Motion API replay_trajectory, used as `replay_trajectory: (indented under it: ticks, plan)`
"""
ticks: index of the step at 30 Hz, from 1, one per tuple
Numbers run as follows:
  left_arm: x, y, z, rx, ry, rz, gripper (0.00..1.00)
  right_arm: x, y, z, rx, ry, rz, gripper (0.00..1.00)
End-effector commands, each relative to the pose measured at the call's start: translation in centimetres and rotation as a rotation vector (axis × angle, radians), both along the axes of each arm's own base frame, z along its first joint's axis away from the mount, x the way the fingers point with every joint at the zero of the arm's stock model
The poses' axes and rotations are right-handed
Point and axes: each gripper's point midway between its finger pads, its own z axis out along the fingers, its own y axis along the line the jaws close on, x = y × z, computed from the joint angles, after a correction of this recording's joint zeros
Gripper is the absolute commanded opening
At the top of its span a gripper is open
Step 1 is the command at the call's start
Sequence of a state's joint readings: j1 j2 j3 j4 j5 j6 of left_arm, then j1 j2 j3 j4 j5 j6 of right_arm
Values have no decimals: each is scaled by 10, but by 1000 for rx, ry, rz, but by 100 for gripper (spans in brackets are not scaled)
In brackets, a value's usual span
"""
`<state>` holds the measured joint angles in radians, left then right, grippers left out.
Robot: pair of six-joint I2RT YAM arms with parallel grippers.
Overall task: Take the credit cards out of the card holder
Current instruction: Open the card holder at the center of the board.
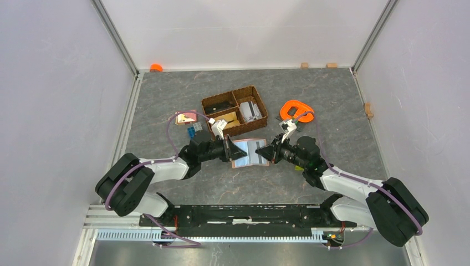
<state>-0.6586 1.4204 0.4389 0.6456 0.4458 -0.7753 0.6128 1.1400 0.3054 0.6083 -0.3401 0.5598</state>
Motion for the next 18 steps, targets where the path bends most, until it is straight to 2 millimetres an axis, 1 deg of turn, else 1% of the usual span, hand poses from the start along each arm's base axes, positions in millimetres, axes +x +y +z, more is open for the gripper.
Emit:
replay_trajectory:
  ticks: [1, 2, 3, 6, 9, 12, 15, 17, 18]
  plan:
    - [9, -4, 23, -36, -79, 3, 2, 4, 3, 15, 26, -57, 8, 5]
    - [9, -4, 22, -34, -76, 3, 2, 4, 2, 13, 20, -54, 5, 5]
    - [9, -5, 22, -35, -75, -4, 2, 4, 2, 11, 12, -56, 6, 0]
    - [7, -6, 23, -52, -81, -9, 2, 6, -2, 6, -9, -67, -14, 0]
    - [9, -4, 21, -47, -84, 9, 2, 14, -11, 2, -30, -83, -80, 0]
    - [12, -1, 19, -35, -84, 32, 2, 17, -12, 2, -29, -69, -104, 0]
    - [18, 2, 16, -13, -85, 70, 2, 21, -13, -6, -58, -54, -133, 0]
    - [29, 7, 9, 15, -31, 154, 2, 22, -12, -8, -55, -54, -135, 0]
    - [32, 7, 8, 13, -2, 177, 2, 22, -12, -8, -56, -52, -135, 0]
